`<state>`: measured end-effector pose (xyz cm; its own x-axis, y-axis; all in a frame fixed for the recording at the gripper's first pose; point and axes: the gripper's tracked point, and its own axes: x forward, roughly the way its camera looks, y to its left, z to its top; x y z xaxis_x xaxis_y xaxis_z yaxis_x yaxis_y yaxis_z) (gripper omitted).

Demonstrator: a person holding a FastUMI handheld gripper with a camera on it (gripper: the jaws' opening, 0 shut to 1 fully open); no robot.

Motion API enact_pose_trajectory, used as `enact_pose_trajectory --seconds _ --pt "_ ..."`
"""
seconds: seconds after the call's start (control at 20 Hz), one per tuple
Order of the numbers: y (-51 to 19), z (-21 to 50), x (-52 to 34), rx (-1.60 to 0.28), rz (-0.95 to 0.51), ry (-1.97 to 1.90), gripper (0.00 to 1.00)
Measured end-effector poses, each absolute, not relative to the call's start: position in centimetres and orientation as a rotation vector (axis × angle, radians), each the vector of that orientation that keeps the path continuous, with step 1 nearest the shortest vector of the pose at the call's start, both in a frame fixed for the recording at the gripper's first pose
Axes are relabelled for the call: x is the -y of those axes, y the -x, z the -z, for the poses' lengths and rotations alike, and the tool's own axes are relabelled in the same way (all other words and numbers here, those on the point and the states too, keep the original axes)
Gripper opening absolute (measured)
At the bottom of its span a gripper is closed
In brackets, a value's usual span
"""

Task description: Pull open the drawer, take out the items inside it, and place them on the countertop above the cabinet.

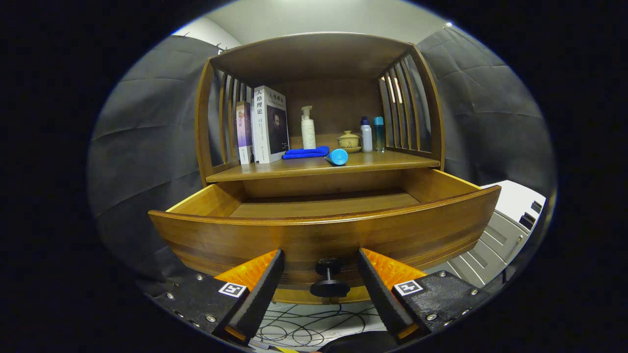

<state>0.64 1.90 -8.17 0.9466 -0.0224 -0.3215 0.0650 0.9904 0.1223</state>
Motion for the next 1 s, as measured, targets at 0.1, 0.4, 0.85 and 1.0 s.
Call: enact_pose_trajectory --seconds 0.1,0.4,0.85,1.0 --pt "-1.2 8.1 -1.8 -0.326 0.042 -0.136 0.94" --pt "-3.0 7.6 -1.4 -0.307 0.04 -0.145 0.94" --pt "-5.3 7.8 -1.3 -0.302 0.037 -0.14 0.94" --pt "-6.0 7.9 -1.2 -0.299 0.037 -0.137 0.94"
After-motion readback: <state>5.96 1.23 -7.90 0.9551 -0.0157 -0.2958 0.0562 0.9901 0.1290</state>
